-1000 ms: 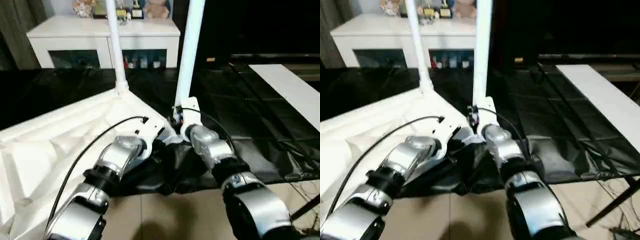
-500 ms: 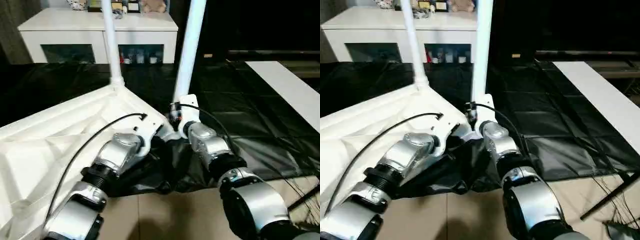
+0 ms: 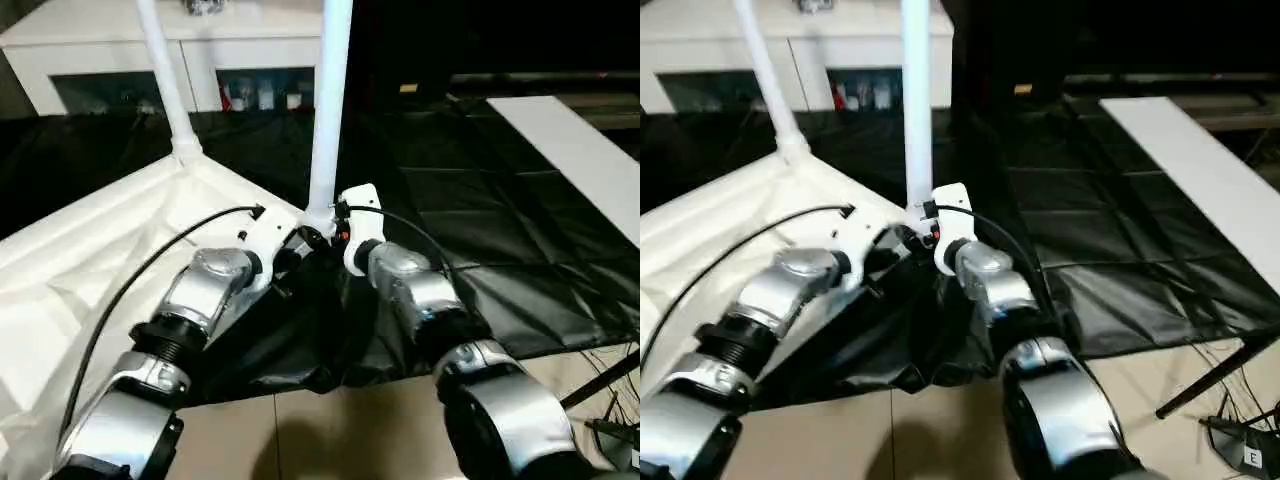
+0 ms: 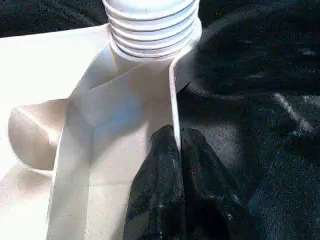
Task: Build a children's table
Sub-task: Rotate leg to tighten
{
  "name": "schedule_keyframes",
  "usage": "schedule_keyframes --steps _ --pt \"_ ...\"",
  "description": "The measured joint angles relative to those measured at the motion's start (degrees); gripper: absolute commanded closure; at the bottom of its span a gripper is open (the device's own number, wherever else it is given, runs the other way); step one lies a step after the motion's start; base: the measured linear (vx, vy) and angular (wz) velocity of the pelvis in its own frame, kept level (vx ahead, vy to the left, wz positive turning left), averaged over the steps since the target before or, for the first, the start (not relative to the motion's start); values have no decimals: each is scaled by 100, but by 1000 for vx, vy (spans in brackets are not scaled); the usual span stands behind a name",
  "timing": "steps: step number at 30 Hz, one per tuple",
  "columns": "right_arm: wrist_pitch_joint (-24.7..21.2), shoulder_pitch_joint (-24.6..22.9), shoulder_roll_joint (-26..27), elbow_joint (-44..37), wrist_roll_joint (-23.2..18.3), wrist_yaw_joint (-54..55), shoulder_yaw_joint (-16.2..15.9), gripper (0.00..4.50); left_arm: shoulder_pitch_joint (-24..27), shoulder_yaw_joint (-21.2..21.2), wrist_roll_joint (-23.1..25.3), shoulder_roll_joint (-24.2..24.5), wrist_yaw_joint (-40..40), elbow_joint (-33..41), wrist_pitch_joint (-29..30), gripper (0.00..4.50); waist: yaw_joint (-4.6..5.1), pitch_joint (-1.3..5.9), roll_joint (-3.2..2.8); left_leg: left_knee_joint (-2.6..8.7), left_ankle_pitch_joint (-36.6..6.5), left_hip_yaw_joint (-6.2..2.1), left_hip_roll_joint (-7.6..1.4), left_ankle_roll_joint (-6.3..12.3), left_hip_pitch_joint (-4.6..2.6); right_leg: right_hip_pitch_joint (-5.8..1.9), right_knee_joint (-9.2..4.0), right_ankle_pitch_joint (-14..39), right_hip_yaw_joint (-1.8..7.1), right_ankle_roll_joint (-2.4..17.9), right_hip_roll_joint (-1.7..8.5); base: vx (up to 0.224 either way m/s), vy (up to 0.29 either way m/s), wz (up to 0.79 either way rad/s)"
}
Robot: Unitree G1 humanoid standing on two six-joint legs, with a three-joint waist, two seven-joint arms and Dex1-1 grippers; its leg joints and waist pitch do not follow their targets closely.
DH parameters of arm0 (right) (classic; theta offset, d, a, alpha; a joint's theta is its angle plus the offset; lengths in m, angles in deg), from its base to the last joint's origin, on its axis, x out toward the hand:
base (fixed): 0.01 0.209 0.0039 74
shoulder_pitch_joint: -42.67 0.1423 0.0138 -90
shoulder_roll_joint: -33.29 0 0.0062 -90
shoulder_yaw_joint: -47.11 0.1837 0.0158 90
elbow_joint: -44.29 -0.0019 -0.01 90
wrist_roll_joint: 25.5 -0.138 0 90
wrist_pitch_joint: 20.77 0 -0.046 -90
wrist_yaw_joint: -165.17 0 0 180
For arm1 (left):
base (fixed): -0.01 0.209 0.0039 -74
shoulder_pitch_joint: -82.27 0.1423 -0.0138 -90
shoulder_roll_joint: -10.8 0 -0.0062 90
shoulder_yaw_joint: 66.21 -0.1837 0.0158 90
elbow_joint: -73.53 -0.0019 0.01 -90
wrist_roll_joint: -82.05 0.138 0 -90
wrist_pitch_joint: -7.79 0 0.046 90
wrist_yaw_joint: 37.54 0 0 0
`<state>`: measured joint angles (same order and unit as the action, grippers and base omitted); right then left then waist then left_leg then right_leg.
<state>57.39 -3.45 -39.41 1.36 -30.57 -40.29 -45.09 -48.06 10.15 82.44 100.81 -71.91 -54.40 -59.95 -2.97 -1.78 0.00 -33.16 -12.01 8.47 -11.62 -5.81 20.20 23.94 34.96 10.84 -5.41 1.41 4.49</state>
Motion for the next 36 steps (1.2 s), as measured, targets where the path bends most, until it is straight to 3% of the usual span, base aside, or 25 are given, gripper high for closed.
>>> schedule_keyframes --steps 6,10,14,19,28,36 --pt "-439 -665 -758 -1077 51 -874 -399 5 245 -185 -18 354 -792 245 -336 450 -78 -18 -28 -1 5 30 -23 -12 -12 -12 1 5 1 9 -7 0 0 0" --pt "-675 -993 -1150 -1590 63 -1305 -464 5 464 -301 -56 613 -1374 542 -536 450 -106 -26 -38 -1 4 40 -26 -38 -16 -22 4 4 7 9 -5 0 0 0" --pt "-634 -1247 -1483 -2010 -104 -1963 -532 5 793 -507 -127 923 -2073 1025 -891 450 -206 -32 -47 -1 7 42 -29 -41 -15 -21 6 4 5 9 -5 0 0 0" --pt "-361 -1368 -1737 -2312 -209 -2778 -804 5 869 -677 -70 1060 -2430 1258 -1078 450 -237 -51 -80 -9 15 62 -38 -55 -16 -22 11 4 17 9 -2 0 0 0" --pt "77 -1120 -1945 -2029 -55 -3160 -973 5 908 -677 -51 1060 -2486 1318 -1129 450 -225 -56 -88 -49 15 61 -41 -53 -6 -25 27 3 20 9 -1 0 0 0" --pt "353 -747 -1689 -1364 115 -3046 -1034 5 934 -693 -51 1038 -2555 1379 -1130 450 -242 -58 -90 -56 24 60 -41 -37 0 -24 28 3 19 9 1 0 0 0"
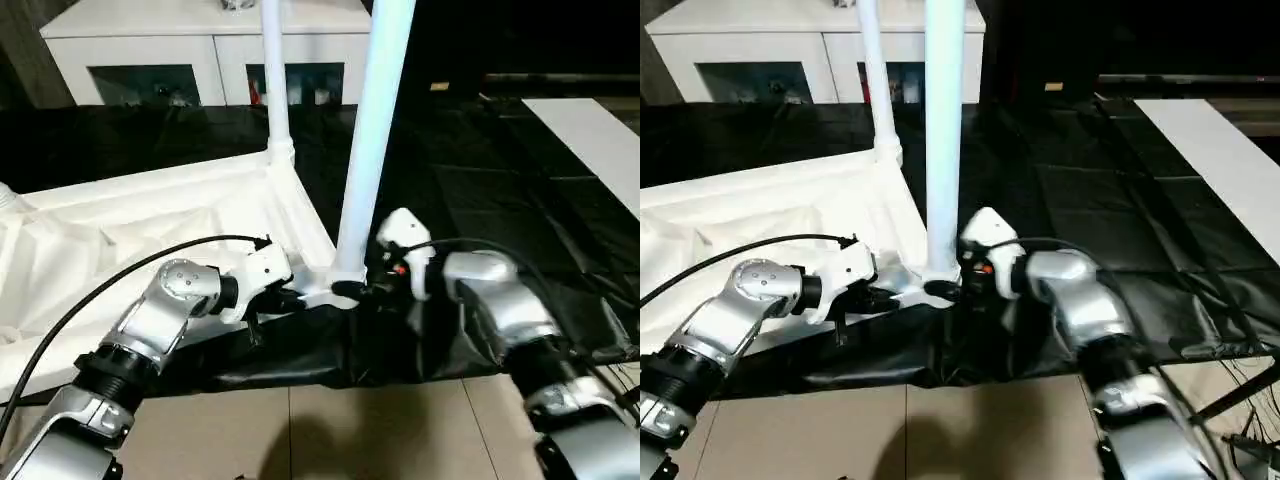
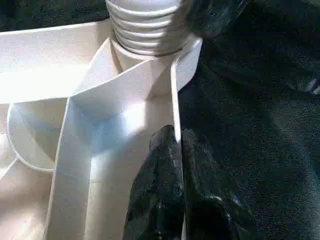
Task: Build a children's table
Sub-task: Rotate leg to tighten
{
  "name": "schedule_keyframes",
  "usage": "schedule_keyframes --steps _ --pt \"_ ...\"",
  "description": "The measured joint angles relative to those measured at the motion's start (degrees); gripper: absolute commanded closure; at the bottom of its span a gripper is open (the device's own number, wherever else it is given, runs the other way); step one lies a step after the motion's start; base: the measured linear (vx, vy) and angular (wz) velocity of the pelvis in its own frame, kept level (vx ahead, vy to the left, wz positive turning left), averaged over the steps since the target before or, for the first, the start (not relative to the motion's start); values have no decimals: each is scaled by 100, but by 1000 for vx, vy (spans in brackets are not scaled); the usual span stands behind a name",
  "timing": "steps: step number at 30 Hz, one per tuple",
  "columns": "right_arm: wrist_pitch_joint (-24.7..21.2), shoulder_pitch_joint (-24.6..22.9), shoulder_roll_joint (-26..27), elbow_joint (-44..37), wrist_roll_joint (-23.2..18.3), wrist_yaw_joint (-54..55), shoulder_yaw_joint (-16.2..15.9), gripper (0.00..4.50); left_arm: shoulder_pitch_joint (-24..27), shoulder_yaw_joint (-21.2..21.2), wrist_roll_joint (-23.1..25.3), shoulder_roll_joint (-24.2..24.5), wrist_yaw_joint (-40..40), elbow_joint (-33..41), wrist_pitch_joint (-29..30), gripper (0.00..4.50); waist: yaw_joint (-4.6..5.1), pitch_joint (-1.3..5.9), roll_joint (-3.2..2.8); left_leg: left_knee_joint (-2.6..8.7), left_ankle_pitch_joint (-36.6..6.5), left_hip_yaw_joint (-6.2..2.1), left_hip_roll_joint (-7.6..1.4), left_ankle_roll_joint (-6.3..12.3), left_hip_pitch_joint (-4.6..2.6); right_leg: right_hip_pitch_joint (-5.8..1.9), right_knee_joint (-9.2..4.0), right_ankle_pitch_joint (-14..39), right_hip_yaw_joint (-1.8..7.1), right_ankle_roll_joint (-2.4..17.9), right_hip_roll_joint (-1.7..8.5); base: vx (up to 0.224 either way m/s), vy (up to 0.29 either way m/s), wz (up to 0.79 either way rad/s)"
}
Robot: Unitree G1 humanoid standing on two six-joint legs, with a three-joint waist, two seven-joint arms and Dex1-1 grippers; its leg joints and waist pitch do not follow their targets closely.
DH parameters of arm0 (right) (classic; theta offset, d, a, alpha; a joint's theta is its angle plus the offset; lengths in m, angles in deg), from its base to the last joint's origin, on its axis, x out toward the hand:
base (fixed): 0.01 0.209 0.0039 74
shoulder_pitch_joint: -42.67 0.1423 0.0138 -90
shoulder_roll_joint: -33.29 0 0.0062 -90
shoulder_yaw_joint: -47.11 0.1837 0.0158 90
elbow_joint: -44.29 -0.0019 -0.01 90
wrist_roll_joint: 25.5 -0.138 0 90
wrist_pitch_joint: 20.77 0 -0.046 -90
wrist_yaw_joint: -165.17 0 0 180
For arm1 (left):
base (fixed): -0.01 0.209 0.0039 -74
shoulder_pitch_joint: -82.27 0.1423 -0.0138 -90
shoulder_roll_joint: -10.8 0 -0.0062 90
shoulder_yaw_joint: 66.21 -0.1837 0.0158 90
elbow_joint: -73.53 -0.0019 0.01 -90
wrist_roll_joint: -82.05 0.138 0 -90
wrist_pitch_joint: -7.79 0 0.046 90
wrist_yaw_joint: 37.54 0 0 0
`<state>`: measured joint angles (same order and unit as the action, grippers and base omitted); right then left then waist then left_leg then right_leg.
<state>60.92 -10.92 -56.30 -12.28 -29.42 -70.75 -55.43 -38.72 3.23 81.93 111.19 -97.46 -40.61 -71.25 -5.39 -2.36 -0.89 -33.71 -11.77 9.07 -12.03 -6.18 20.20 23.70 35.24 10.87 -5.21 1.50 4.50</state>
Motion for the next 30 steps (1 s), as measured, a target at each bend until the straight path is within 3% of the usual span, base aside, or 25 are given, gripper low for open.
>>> schedule_keyframes --steps 4,22,27,30 --pt "140 88 17 259 37 -14 -59 5 1 -3 13 3 2 2 -3 450 6 0 0 -8 0 0 0 0 1 0 5 0 0 0 0 0 0 0" --pt "452 253 143 806 178 -23 -91 150 1 18 104 23 7 -9 -21 450 29 -1 -2 -25 -4 -2 -6 -8 -1 0 38 0 -1 0 0 0 0 0" --pt "76 249 460 918 -13 309 179 175 48 185 23 17 30 -33 192 450 68 -2 -4 -31 -7 -1 -9 -23 -1 -1 60 0 2 1 -2 0 0 0" --pt "-68 231 817 1018 -20 1314 434 179 -33 381 33 -315 506 -262 456 450 125 -6 -10 -36 -10 -1 -8 -43 -16 -11 70 -5 6 8 -3 0 0 0"
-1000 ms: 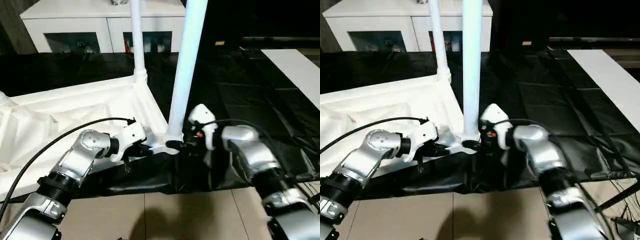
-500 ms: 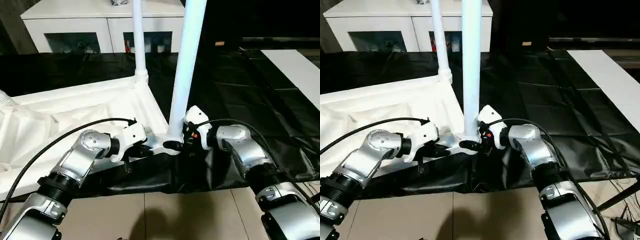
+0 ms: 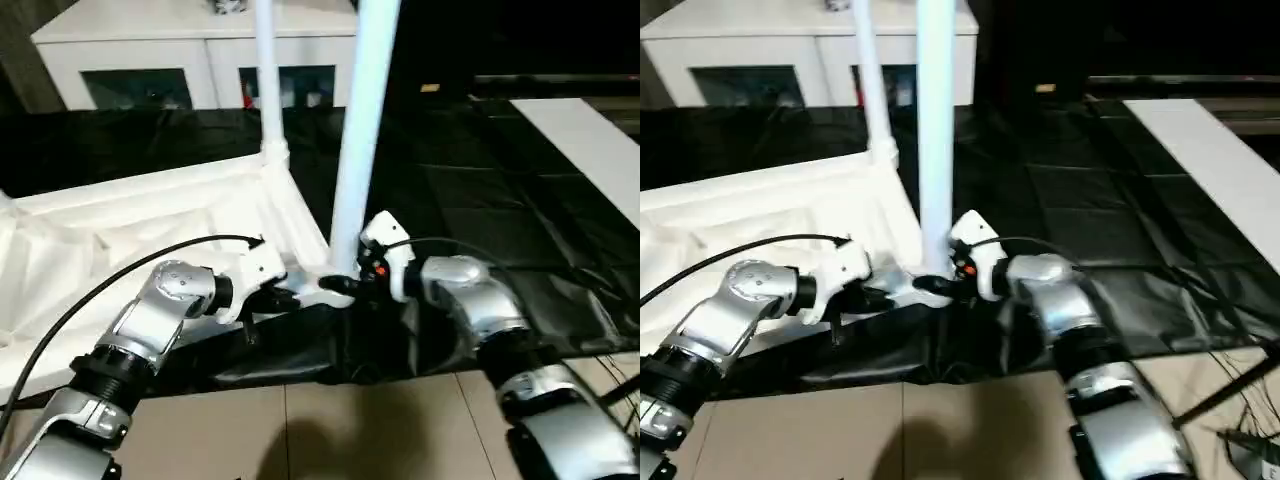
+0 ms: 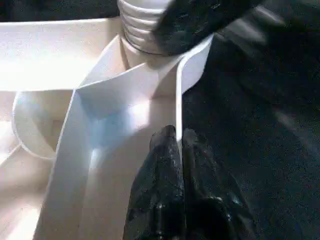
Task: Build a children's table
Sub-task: Rotate leg to tighten
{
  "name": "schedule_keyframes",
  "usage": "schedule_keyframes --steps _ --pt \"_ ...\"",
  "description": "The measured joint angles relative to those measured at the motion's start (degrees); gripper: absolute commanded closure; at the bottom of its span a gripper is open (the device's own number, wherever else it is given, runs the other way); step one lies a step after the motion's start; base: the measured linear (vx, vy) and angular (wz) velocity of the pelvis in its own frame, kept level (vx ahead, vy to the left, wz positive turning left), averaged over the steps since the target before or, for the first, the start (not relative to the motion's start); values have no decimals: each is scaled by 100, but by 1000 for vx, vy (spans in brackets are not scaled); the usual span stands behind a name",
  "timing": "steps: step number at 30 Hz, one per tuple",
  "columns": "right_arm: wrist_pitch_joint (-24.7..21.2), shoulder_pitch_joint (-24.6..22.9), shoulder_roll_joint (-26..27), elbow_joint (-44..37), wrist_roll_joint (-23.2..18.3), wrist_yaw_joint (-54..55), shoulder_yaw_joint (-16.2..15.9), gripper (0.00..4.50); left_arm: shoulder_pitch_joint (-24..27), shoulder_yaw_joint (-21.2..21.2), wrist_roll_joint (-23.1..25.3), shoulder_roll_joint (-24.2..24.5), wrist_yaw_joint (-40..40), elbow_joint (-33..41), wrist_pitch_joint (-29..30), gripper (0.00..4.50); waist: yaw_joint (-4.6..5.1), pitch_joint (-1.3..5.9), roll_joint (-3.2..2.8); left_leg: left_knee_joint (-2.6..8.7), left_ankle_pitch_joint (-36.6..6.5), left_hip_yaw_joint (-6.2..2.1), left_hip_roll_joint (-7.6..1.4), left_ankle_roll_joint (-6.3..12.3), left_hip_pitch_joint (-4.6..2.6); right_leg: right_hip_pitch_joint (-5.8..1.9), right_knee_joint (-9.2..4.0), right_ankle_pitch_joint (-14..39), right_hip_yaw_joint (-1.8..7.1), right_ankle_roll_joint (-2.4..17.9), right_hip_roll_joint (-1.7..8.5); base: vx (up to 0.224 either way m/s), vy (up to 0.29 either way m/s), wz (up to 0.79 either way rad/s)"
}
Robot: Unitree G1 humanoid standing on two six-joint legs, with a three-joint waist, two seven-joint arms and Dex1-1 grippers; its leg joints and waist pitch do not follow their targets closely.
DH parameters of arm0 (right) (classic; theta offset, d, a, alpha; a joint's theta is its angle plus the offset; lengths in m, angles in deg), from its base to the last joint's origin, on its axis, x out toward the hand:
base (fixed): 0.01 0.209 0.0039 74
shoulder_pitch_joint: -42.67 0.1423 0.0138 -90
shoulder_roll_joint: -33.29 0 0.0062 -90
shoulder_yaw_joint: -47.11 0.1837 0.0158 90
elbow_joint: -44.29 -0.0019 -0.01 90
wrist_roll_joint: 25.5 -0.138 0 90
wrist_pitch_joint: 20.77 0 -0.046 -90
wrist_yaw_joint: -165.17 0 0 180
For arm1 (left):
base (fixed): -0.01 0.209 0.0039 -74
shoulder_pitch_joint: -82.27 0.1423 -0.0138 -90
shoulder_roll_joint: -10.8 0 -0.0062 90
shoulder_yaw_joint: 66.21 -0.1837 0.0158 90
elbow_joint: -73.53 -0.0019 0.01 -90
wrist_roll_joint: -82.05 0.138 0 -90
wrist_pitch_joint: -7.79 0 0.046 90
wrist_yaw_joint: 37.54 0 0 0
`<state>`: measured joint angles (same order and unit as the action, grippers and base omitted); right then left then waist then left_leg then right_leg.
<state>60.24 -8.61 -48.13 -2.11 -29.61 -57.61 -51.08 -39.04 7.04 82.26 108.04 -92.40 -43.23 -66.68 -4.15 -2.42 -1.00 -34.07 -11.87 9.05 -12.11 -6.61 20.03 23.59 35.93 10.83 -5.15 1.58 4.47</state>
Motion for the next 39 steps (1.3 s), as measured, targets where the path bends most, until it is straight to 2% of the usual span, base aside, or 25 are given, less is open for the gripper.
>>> schedule_keyframes --steps 1,2,5,8,11,16,17,19,21,23,27,30,33,36,39 --pt "-35 0 66 20 -1 283 66 179 -62 19 8 -109 170 -88 66 450 10 0 -1 0 2 -1 1 -3 -3 -5 -2 -3 0 4 0 0 0 0" --pt "-38 9 238 127 19 1001 256 179 -233 110 30 -473 636 -370 236 450 21 -1 -7 -4 2 -3 4 -4 -13 -21 -5 -6 3 6 0 0 0 0" --pt "-32 85 462 299 87 2183 525 180 -530 133 67 -1044 1397 -743 531 450 35 4 -21 -6 2 -2 19 -4 -17 -35 -10 -7 36 4 1 0 0 0" --pt "89 273 739 641 224 3138 634 180 -832 206 74 -1478 1989 -1226 616 450 31 11 -36 -5 3 -2 21 -3 -13 -40 -9 -11 45 -4 1 0 0 0" --pt "223 471 910 991 331 3906 688 180 -1047 238 131 -1717 2324 -1591 573 450 16 15 -52 6 10 2 25 8 -9 -41 -10 -10 61 -9 1 0 0 0" --pt "327 633 1002 1265 350 4032 828 180 -1097 240 178 -1723 2364 -1686 510 450 22 16 -54 6 11 3 27 11 -4 -43 -25 -15 70 -21 1 0 0 0" --pt "380 634 1023 1277 307 4015 912 124 -1096 222 182 -1709 2362 -1681 483 450 25 16 -54 6 11 3 27 11 -2 -43 -28 -18 71 -26 1 0 0 0" --pt "435 640 1089 1286 220 3936 993 111 -1093 204 210 -1642 2373 -1697 391 450 44 14 -56 6 11 3 27 12 1 -42 -33 -26 72 -37 0 0 0 0" --pt "458 629 1249 1288 125 3710 979 90 -1093 252 251 -1398 2414 -1747 235 450 156 7 -62 7 11 -14 26 11 4 -25 -40 -39 66 -40 -10 0 0 0" --pt "435 619 1228 1287 28 3442 976 67 -1093 274 293 -1256 2365 -1748 128 450 210 -3 -79 15 12 -35 23 10 23 -22 -74 -57 34 -35 -15 0 0 0" --pt "351 575 1031 1052 -49 2862 908 56 -1076 256 293 -1143 2053 -1664 52 450 181 -10 -92 21 19 -34 18 23 41 -19 -93 -47 16 -31 -15 0 0 0" --pt "185 167 281 152 31 1639 434 56 -801 183 197 -752 1390 -1283 -153 450 164 -11 -98 19 25 -33 18 71 52 -16 -102 -38 10 -22 -14 0 0 0" --pt "168 -104 -363 -390 109 702 163 56 -509 111 62 -329 653 -926 -359 450 113 -19 -110 18 20 -31 14 79 48 -16 -100 -35 6 -18 -14 0 0 0" --pt "160 -258 -651 -706 144 26 -71 56 -413 26 10 -116 130 -741 -438 450 70 -27 -124 15 22 -28 13 76 42 -16 -97 -35 5 -18 -12 0 0 0" --pt "47 -390 -918 -1063 115 -713 -305 56 -294 -86 -53 22 -371 -529 -553 450 13 -51 -165 -3 22 -7 13 77 36 -19 -92 -35 8 -18 8 0 0 0"
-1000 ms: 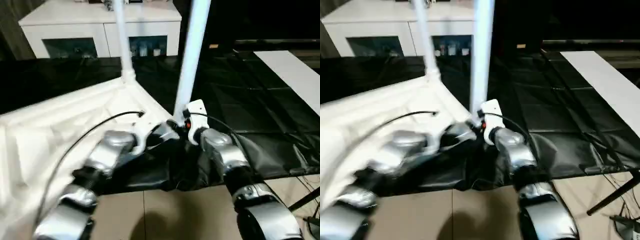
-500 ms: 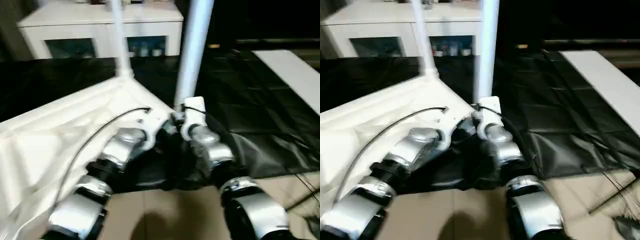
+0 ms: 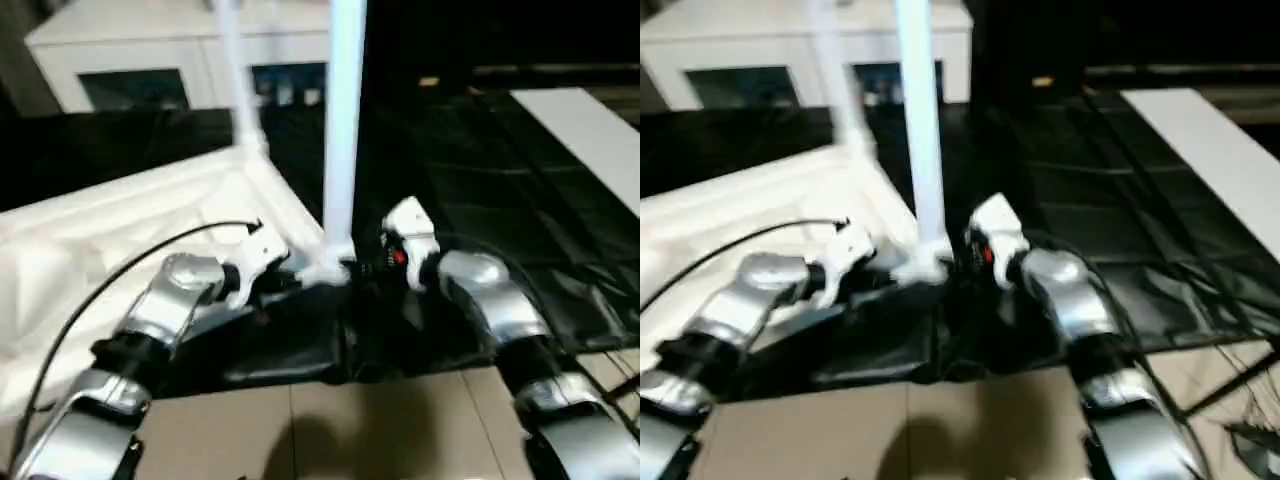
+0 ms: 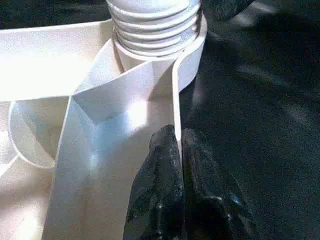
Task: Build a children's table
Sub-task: Rotate leg to tighten
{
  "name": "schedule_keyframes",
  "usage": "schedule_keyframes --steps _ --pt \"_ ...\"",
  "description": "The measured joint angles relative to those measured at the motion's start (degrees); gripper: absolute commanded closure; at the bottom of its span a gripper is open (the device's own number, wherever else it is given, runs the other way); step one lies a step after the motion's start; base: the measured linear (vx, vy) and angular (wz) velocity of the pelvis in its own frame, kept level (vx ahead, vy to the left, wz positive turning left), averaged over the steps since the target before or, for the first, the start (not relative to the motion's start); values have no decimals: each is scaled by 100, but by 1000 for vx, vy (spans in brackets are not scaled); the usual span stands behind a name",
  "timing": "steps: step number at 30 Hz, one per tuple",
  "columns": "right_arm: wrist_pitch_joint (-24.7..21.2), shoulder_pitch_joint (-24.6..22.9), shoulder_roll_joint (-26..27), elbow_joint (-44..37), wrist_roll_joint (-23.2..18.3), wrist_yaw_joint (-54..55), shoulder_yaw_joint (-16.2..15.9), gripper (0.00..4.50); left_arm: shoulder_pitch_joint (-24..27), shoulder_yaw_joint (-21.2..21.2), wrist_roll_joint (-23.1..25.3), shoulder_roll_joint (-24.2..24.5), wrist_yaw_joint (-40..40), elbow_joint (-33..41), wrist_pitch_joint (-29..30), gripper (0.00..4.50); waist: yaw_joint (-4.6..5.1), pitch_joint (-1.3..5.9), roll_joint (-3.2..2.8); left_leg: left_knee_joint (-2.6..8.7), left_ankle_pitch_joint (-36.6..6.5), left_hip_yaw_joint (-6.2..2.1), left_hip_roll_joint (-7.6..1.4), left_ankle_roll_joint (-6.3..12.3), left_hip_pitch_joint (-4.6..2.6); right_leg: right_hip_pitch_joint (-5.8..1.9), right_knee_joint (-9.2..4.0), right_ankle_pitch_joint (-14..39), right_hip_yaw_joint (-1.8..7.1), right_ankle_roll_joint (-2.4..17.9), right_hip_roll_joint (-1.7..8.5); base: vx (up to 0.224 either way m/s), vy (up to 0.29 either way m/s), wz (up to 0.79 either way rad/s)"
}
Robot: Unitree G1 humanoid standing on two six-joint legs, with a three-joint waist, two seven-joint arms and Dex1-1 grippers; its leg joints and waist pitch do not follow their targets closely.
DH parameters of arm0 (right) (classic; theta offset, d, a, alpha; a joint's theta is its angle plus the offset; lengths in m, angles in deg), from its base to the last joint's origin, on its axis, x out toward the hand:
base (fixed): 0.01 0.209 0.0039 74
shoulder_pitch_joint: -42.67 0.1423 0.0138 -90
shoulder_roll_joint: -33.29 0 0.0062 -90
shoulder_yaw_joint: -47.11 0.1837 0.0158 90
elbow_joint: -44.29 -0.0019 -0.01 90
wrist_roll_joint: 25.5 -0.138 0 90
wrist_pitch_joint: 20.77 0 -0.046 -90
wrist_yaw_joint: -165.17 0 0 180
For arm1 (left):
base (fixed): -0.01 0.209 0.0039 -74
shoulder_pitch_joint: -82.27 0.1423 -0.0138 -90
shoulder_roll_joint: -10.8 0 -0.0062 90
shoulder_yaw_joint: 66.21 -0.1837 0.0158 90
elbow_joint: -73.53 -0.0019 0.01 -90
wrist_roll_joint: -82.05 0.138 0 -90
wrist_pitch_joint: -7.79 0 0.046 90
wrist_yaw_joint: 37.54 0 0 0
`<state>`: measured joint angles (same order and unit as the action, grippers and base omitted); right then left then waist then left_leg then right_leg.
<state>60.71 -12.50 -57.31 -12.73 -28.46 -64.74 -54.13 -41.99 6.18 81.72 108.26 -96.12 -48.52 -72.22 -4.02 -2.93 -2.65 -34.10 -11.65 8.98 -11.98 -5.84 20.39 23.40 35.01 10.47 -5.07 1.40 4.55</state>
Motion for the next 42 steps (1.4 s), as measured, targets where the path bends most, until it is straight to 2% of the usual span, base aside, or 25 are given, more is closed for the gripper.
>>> schedule_keyframes --steps 5,11,12,15,16,19,22,31,33,37,42 --pt "-88 -153 -375 -444 -168 -842 -248 56 131 -156 -124 62 -561 280 -14 450 -103 -2 -3 -3 2 33 -1 3 3 -1 6 -1 7 0 16 0 0 0" --pt "-55 -125 -357 -361 -83 -949 -294 56 146 -163 -114 78 -613 318 -14 450 -108 -2 -3 -4 3 36 -1 2 3 0 14 -1 6 0 19 0 0 0" --pt "-54 -95 -333 -262 -47 -929 -293 89 144 -163 -108 79 -613 317 -14 450 -107 -2 -3 -4 4 36 -1 2 4 0 15 -1 6 -1 20 0 0 0" --pt "-78 -29 -218 -65 17 -859 -292 94 142 -165 -102 75 -614 317 -15 450 -108 -2 -3 -5 11 36 -1 13 6 0 15 -1 5 -1 20 0 0 0" --pt "-83 -23 -204 -64 14 -857 -293 123 142 -166 -102 75 -616 317 -15 450 -110 -2 -3 -5 12 36 -2 16 6 0 15 -1 5 -1 20 0 0 0" --pt "-91 79 -191 0 15 -894 -323 134 128 -166 -94 76 -609 317 -15 450 -106 -2 -2 -9 12 36 -2 16 8 0 15 -1 4 -1 21 0 0 0" --pt "-91 103 -155 81 6 -889 -312 170 121 -166 -50 77 -607 315 -15 450 -100 -2 -2 -10 12 36 -2 16 7 0 17 -1 4 -1 21 0 0 0" --pt "-102 76 -41 143 3 -832 -246 183 122 -160 13 56 -536 356 147 450 -101 0 -5 -12 13 36 -2 16 4 -2 22 -1 5 -1 21 0 0 0" --pt "-121 76 80 224 7 -588 -162 183 90 -146 48 -64 -339 339 286 450 -95 2 -3 -12 11 39 -1 14 4 -9 25 -1 6 -1 24 0 0 0" --pt "-253 178 700 702 51 1060 369 183 -287 82 226 -716 745 -222 725 450 -73 2 -2 -13 4 51 4 -9 -35 -29 25 -11 9 -2 36 0 0 0" --pt "-423 479 1255 1161 90 2888 868 183 -718 220 232 -1379 1776 -769 1161 450 39 3 -2 -13 8 61 12 -7 -26 -35 17 -23 10 -6 52 0 0 0"
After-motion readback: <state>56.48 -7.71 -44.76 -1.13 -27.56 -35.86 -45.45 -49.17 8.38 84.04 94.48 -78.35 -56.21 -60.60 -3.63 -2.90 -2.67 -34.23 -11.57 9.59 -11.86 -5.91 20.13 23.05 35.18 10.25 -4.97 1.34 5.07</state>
